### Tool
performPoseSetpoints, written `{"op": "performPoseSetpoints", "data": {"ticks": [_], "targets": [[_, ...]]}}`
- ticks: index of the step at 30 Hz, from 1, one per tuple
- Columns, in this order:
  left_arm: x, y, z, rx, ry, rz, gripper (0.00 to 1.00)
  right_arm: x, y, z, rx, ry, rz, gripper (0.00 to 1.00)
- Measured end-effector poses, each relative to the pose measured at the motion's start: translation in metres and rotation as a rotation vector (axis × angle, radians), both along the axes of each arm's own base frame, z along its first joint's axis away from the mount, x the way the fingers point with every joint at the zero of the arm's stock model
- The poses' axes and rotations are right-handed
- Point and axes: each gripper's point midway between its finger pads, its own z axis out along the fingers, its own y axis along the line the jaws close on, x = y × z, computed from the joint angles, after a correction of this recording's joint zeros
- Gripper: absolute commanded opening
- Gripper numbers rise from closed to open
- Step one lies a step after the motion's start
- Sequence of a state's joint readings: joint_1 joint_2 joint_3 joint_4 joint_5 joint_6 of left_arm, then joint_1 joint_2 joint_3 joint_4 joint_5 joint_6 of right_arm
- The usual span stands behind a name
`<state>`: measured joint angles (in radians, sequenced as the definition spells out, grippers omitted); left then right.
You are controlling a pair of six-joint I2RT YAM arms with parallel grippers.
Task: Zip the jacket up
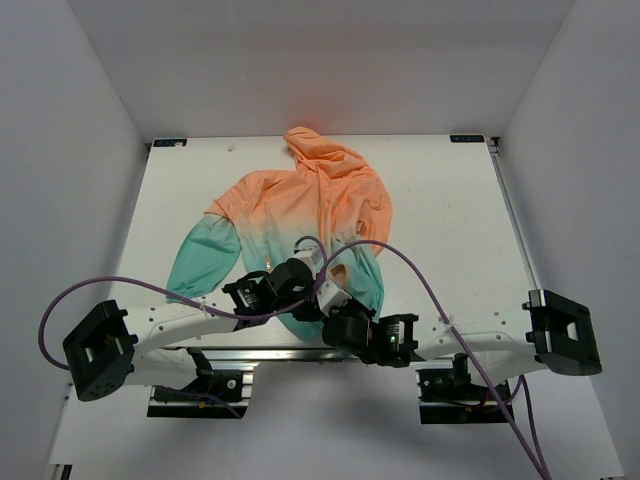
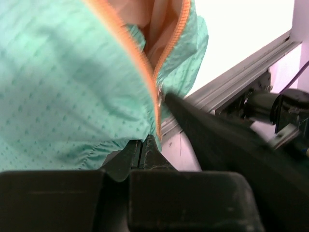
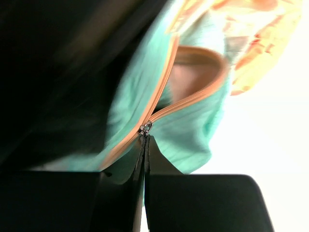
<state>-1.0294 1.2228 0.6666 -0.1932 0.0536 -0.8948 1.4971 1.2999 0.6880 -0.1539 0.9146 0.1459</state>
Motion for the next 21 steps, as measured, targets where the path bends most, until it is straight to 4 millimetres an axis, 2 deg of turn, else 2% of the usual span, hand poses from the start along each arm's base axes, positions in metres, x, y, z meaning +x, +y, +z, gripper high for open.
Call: {"op": "performPoseSetpoints", "data": {"ticks": [3,12,16,21], "targets": [[-0.004,0.002,-0.003,0.013,0.017,-0.008,0.00,0.013,-0.003,0.004,0.010,-0.006,-0.049,0.00],[-0.008,0.006,-0.001,0.015,0.028,-0.012,0.00,0.032,-0.005,0.017,0.089,0.033,-0.072,0.00],[-0.018,0.015,0.002,0.015,0.047,-0.027,0.00,0.062,-0.012,0.027,0.135,0.037,-0.151,0.00],[-0.043,0.046,-0.012,0.029,0.110,-0.015,0.00,0.107,-0.006,0.044,0.212,0.029,-0.212,0.00]]}}
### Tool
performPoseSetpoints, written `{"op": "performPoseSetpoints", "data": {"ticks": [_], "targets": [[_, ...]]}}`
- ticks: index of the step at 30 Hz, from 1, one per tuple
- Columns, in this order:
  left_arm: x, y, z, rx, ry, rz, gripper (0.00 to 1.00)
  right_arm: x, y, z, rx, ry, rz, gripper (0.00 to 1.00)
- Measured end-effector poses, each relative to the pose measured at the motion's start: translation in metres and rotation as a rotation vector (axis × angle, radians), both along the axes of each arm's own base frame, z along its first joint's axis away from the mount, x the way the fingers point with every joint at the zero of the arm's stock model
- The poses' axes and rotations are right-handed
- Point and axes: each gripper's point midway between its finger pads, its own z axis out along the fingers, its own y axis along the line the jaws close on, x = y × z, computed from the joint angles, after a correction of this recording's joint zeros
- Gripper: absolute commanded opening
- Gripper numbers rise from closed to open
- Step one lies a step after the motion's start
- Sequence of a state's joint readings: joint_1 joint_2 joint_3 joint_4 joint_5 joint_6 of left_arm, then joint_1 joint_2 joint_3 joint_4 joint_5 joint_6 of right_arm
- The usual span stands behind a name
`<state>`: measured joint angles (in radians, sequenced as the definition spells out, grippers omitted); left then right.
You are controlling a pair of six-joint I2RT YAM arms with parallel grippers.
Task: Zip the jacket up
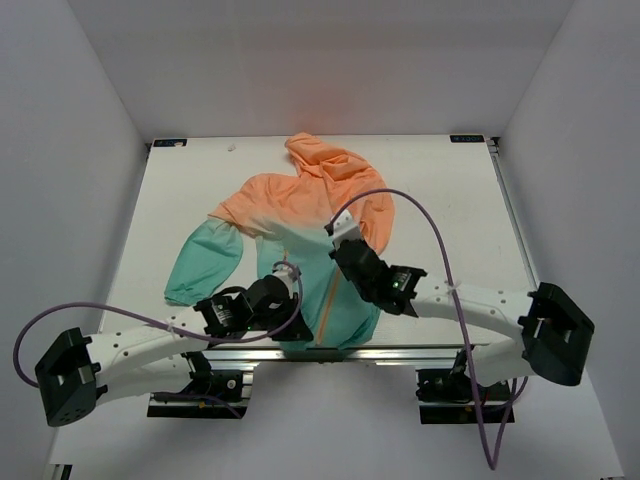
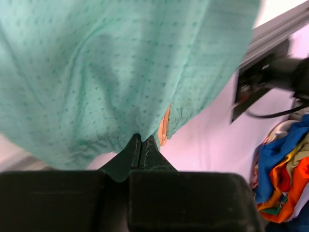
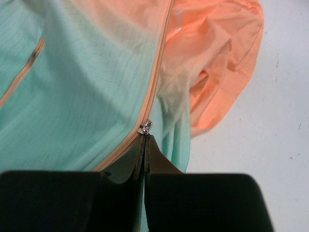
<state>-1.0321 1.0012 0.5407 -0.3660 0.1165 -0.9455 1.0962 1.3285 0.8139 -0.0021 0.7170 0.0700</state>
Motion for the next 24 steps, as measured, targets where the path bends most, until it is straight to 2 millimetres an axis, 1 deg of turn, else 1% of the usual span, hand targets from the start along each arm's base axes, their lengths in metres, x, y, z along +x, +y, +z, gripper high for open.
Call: {"op": "performPoseSetpoints", "data": {"ticks": [3,4,7,9,12,15,17,19,21,22,24], "targets": [[-0.015,0.020,-0.017,0.036,0.060,0.018,0.00,0.032,-0.002,0.002,0.013,-0.001,-0.047,0.00],[-0.020,0.026,-0.022,0.049,0.080,0.023,0.00,0.045,-0.003,0.003,0.022,0.000,-0.066,0.00],[-0.031,0.037,-0.032,0.066,0.123,0.034,0.00,0.085,-0.006,0.005,0.042,0.005,-0.107,0.00],[-0.035,0.042,-0.035,0.072,0.144,0.042,0.00,0.115,-0.007,0.009,0.042,-0.005,-0.135,0.00],[-0.041,0.047,-0.040,0.079,0.173,0.051,0.00,0.164,-0.003,0.019,0.048,-0.036,-0.172,0.00],[-0.047,0.052,-0.048,0.083,0.204,0.062,0.00,0.218,-0.002,0.027,0.065,-0.073,-0.217,0.00],[-0.050,0.055,-0.055,0.089,0.225,0.073,0.00,0.256,-0.009,0.031,0.072,-0.090,-0.262,0.00],[-0.053,0.057,-0.058,0.091,0.246,0.079,0.00,0.296,-0.017,0.038,0.095,-0.120,-0.310,0.00],[-0.055,0.056,-0.058,0.089,0.257,0.082,0.00,0.336,-0.032,0.045,0.118,-0.152,-0.361,0.00],[-0.055,0.056,-0.058,0.088,0.262,0.084,0.00,0.352,-0.039,0.047,0.127,-0.167,-0.381,0.00],[-0.047,0.052,-0.055,0.067,0.239,0.108,0.00,0.371,-0.048,0.043,0.129,-0.157,-0.389,0.00]]}}
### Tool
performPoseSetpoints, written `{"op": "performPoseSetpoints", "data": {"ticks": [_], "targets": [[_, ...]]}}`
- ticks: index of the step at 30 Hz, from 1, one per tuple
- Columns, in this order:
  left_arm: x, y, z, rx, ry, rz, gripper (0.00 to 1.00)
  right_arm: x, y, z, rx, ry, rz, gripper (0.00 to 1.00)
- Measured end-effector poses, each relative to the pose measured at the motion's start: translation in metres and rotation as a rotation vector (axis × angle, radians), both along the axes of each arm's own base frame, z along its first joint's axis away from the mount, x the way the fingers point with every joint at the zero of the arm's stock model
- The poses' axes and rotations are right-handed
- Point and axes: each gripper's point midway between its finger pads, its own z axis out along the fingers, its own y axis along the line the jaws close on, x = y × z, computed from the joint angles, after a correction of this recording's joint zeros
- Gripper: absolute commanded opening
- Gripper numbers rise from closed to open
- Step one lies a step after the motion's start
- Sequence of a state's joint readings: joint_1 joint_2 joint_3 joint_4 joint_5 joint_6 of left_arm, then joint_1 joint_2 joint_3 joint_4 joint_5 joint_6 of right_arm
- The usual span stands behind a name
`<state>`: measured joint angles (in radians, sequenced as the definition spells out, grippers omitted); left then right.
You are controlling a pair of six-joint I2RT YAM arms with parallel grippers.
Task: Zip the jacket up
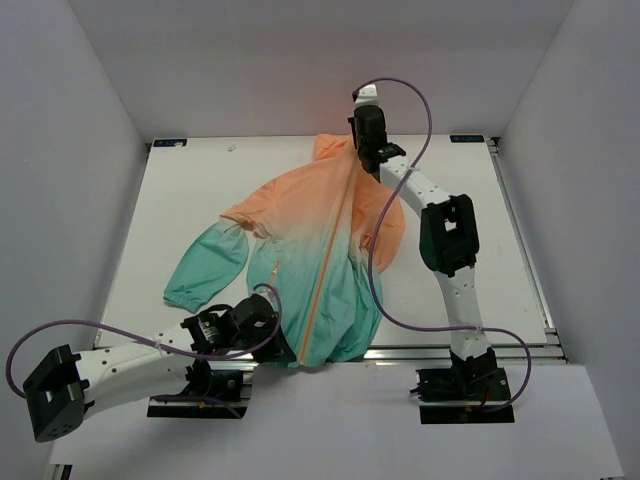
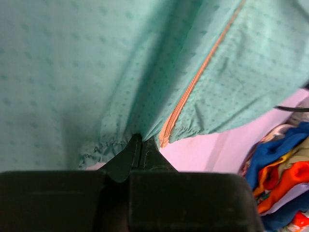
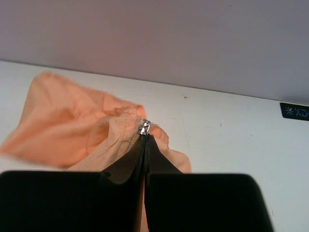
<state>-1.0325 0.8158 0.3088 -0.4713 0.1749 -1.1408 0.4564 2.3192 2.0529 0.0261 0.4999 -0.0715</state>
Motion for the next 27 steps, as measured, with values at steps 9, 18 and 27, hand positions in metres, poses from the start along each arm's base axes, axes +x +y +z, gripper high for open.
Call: {"op": "performPoseSetpoints", "data": {"ticks": [9,18,27], "targets": [[-0.001,0.005,-0.003,0.054,0.021,0.005,0.00,0.007,0.020,-0.038,-0.035,0.064,0.102,0.00],[0.006,0.008,0.021,0.132,-0.004,0.010,0.98,-0.001,0.028,-0.046,-0.045,0.094,0.199,0.89],[0.110,-0.001,0.157,0.174,-0.411,0.281,0.98,-0.072,-0.004,0.003,-0.005,0.139,0.186,0.89]]}}
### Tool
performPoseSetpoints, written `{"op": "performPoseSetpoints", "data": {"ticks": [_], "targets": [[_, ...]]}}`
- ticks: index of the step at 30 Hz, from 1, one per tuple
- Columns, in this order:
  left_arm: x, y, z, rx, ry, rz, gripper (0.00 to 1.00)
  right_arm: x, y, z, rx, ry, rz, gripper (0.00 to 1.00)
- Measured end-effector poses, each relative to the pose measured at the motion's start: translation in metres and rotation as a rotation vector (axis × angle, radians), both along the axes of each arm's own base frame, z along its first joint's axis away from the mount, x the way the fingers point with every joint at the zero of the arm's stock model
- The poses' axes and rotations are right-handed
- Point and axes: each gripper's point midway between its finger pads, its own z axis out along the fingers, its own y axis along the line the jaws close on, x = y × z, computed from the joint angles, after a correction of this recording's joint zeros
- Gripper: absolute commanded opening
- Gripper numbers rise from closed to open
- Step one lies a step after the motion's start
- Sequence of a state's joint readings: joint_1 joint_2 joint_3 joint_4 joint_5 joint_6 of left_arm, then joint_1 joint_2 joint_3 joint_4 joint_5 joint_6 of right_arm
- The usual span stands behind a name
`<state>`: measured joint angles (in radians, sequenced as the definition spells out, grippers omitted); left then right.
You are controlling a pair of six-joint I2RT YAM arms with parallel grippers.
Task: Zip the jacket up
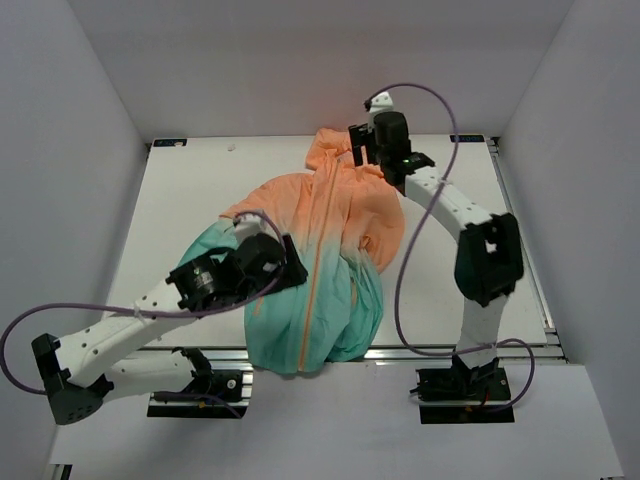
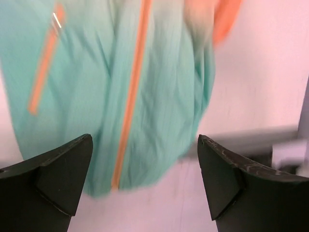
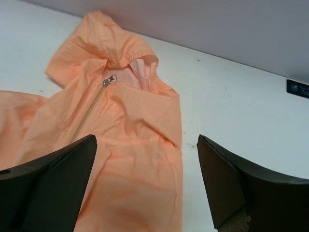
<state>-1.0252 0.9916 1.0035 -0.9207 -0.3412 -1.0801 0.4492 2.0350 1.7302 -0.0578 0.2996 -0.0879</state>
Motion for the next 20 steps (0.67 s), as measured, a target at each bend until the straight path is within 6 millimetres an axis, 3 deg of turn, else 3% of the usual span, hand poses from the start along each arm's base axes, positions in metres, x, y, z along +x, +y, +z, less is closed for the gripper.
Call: {"op": "performPoseSetpoints", "data": {"ticks": [4,7,10,14,17,20], "targets": [[0.076,0.025,0.025,0.061,-0.107,0.146,0.98,-0.054,-0.032,0.069,0.113,-0.068,-0.087,0.89],[0.143,0.083,0.019,0.134,-0.113,0.321,0.98,-0.104,-0.064,0.099,0.220,-0.098,-0.158,0.89],[0.179,0.137,0.010,0.176,-0.107,0.431,0.98,-0.153,-0.093,0.087,0.294,-0.057,-0.230,0.89],[0.193,0.191,0.012,0.191,-0.123,0.529,0.98,-0.209,-0.119,0.031,0.335,0.077,-0.340,0.89],[0.188,0.215,0.008,0.213,-0.136,0.580,0.98,-0.249,-0.140,-0.003,0.340,0.131,-0.405,0.90],[0.177,0.218,0.003,0.222,-0.134,0.578,0.98,-0.271,-0.155,-0.004,0.367,0.094,-0.440,0.90]]}}
